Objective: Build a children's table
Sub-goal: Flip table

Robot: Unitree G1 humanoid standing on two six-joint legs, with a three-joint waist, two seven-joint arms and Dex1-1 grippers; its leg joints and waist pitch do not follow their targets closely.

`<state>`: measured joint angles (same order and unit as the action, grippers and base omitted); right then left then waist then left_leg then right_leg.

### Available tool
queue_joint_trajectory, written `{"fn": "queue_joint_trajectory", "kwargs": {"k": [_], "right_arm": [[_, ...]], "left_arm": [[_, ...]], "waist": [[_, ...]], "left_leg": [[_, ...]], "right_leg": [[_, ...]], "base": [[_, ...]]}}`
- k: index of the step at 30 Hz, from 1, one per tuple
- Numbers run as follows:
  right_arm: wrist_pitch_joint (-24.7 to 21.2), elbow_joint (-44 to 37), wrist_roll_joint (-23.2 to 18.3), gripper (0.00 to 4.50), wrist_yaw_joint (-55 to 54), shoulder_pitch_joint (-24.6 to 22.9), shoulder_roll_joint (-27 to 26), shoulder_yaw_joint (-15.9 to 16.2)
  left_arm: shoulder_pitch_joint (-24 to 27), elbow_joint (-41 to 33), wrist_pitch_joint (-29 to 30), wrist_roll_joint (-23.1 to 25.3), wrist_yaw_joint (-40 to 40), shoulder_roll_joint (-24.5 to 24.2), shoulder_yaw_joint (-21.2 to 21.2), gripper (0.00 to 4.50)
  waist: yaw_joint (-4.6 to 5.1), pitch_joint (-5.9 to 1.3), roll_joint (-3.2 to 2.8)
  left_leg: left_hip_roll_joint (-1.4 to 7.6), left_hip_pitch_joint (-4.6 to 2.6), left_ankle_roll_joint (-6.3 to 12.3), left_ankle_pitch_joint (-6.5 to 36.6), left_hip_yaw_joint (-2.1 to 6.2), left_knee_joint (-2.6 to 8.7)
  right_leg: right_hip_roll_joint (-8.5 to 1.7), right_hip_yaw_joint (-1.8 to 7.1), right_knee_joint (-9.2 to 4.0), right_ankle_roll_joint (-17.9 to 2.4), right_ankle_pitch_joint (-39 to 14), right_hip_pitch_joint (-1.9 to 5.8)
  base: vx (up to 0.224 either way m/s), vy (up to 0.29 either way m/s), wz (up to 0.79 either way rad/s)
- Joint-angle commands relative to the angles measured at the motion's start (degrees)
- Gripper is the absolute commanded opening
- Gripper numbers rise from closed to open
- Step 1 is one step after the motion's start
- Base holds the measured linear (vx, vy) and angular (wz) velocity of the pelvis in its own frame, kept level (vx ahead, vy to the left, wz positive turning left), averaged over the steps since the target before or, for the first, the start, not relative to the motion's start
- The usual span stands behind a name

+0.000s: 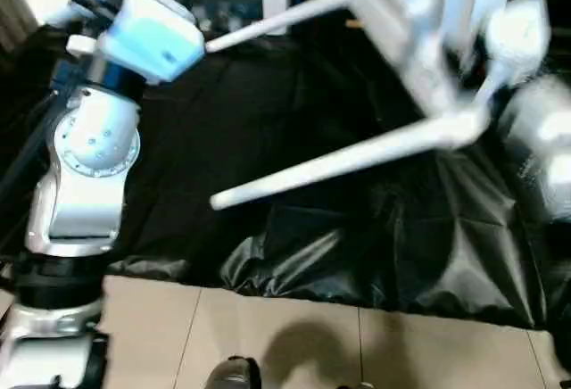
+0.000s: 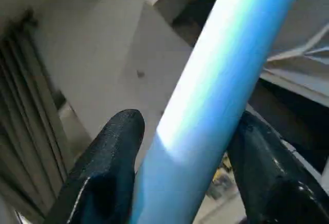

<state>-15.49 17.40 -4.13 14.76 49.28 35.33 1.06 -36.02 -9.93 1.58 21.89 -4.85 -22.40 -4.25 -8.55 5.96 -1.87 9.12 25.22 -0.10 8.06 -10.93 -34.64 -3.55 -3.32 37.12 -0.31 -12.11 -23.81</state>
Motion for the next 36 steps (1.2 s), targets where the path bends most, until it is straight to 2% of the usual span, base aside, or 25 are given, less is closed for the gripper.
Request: {"fn": "queue_joint_trajectory", "kwargs": {"k": [1,2,6,7,8,10,14,15,17,20,21,25,27,30,32,34,35,36], "right_arm": [[6.6,0.1,2.1,1.74,2.2,6.1,3.1,-0.7],[7.1,0.8,2.1,1.74,2.7,6.8,3.4,-0.5],[9.6,3.5,3.2,1.74,4.6,10.6,4.2,0.3],[9.6,3.5,3.2,1.74,4.6,10.6,4.3,0.3],[9.9,3.9,3.3,1.74,4.8,11.2,4.3,0.4],[10.5,4.7,3.4,1.74,5.9,12.6,4.3,0.6],[12.1,5.3,2.4,1.74,9.7,13.5,3.7,0.8],[12.1,4.9,2.0,2.06,10.5,13.3,3.5,0.7],[12.0,4.2,1.6,2.38,11.4,12.9,3.4,0.9],[11.5,3.0,0.6,2.42,14.0,12.3,3.0,1.1],[11.2,2.4,-0.1,2.68,14.6,12.1,2.6,0.9],[11.9,1.9,-0.6,2.74,15.8,11.9,1.9,0.4],[12.1,1.9,-1.0,3.06,16.0,11.9,1.6,0.1],[13.2,0.9,-3.4,3.23,17.1,11.3,0.3,-1.4],[14.4,-0.1,-5.5,3.52,18.2,10.6,-0.8,-2.2],[14.7,-1.5,-7.9,3.63,18.8,10.0,-2.3,-3.6],[15.1,-3.0,-10.7,3.64,19.3,9.5,-3.8,-5.3],[15.3,-3.2,-11.1,3.65,19.4,9.4,-4.1,-5.6]], "left_arm": [[2.3,1.3,4.9,-3.6,-1.1,2.7,-0.4,2.51],[2.4,1.2,5.5,-4.0,-1.1,3.2,-0.6,2.51],[4.9,0.0,7.9,-4.7,-1.6,4.8,-0.1,2.36],[4.9,0.0,7.9,-4.7,-1.6,4.8,-0.1,2.36],[5.2,-0.3,8.4,-4.9,-1.6,5.0,0.0,2.25],[6.0,-0.4,8.4,-4.6,-2.3,4.7,0.6,2.20],[6.9,-0.7,9.0,-3.9,-3.4,4.3,1.4,2.02],[7.0,-0.8,9.2,-3.9,-3.5,4.2,1.4,1.99],[7.1,-0.9,9.3,-3.9,-3.6,4.1,1.4,1.95],[7.5,-1.1,9.7,-3.7,-3.7,3.7,1.4,1.91],[7.7,-1.1,9.9,-3.8,-3.8,3.5,1.4,1.86],[7.7,-0.8,10.3,-3.8,-4.2,3.0,1.1,1.81],[7.6,-0.6,10.3,-3.8,-4.2,2.9,1.0,1.76],[7.3,0.0,10.5,-3.8,-4.4,2.6,1.0,1.75],[7.2,0.4,10.8,-3.8,-4.5,2.4,1.1,1.73],[7.1,0.6,11.0,-3.8,-4.5,2.4,1.1,1.72],[7.0,0.8,11.1,-3.8,-4.6,2.4,1.2,1.72],[6.9,0.9,11.1,-3.8,-4.6,2.4,1.2,1.72]], "waist": [[0.40,-5.67,1.73],[0.24,-5.60,1.60],[0.28,-5.53,2.00],[0.32,-5.59,1.96],[0.38,-5.34,1.80],[0.39,-5.40,2.07],[0.43,-5.31,1.92],[0.48,-5.31,1.95],[0.57,-5.27,1.90],[0.58,-5.27,2.04],[0.61,-5.30,1.98],[0.60,-5.29,1.97],[0.66,-5.25,1.90],[0.93,-5.13,1.89],[0.94,-5.16,1.96],[0.87,-5.19,1.81],[0.92,-5.22,1.84],[0.83,-5.21,1.65]], "left_leg": [[3.75,-2.53,3.86,6.1,1.77,2.50],[3.76,-2.48,4.51,5.9,1.70,2.38],[3.78,-2.43,5.59,6.2,1.57,2.32],[3.80,-2.41,5.54,6.4,1.68,2.30],[3.92,-2.47,5.24,7.7,1.72,2.43],[3.93,-2.59,5.05,8.2,1.66,2.43],[4.08,-2.75,3.75,10.6,1.75,2.61],[4.06,-2.76,3.63,10.8,1.74,2.64],[4.09,-2.81,3.08,12.0,1.78,2.79],[4.07,-2.81,2.75,12.9,1.82,2.88],[4.09,-2.81,2.77,12.9,1.83,2.90],[4.13,-2.96,2.70,13.7,1.79,3.00],[4.18,-3.03,2.20,14.7,1.90,3.15],[4.13,-3.08,1.31,17.1,2.01,3.41],[4.19,-3.21,0.82,18.1,2.08,3.50],[4.26,-3.21,0.57,18.6,2.14,3.61],[4.22,-3.26,0.54,18.6,2.16,3.69],[4.26,-3.34,0.55,18.9,2.15,3.68]], "right_leg": [[-5.02,2.64,-3.49,-13.9,0.8,2.88],[-5.10,2.70,-3.65,-14.1,0.6,2.81],[-4.97,2.68,-3.86,-13.5,-1.4,2.70],[-5.10,2.63,-3.76,-13.6,-1.6,2.80],[-5.01,2.65,-4.17,-13.2,-3.7,2.58],[-4.94,2.66,-4.21,-12.9,-4.6,2.54],[-5.07,2.67,-4.58,-11.9,-8.0,2.29],[-5.00,2.67,-4.59,-11.8,-8.1,2.26],[-5.08,2.67,-4.72,-11.4,-9.1,2.23],[-5.24,2.68,-4.80,-10.9,-10.1,2.31],[-5.28,2.68,-4.81,-10.8,-10.0,2.30],[-5.32,2.55,-4.91,-10.8,-10.0,2.04],[-5.39,2.48,-5.01,-10.6,-11.0,2.10],[-5.38,2.42,-5.19,-9.9,-12.9,1.97],[-5.51,2.43,-5.30,-9.6,-13.8,1.95],[-5.58,2.50,-5.31,-9.1,-13.7,1.85],[-5.43,2.43,-5.25,-9.0,-13.5,1.84],[-5.54,2.52,-5.34,-9.0,-13.6,1.72]], "base": [[0.000,0.000,0.00],[0.000,0.000,0.00],[0.000,0.000,0.00],[0.000,0.000,0.00],[0.000,0.000,0.00],[0.000,0.000,0.00],[0.000,0.000,0.00],[0.000,0.000,0.00],[0.000,0.000,0.00],[0.000,0.000,0.00],[0.000,0.000,0.00],[0.000,0.000,0.00],[0.000,0.000,0.00],[0.000,0.000,0.00],[0.000,0.000,0.00],[0.000,0.000,0.00],[0.000,0.000,0.00],[0.000,0.000,0.00]]}}
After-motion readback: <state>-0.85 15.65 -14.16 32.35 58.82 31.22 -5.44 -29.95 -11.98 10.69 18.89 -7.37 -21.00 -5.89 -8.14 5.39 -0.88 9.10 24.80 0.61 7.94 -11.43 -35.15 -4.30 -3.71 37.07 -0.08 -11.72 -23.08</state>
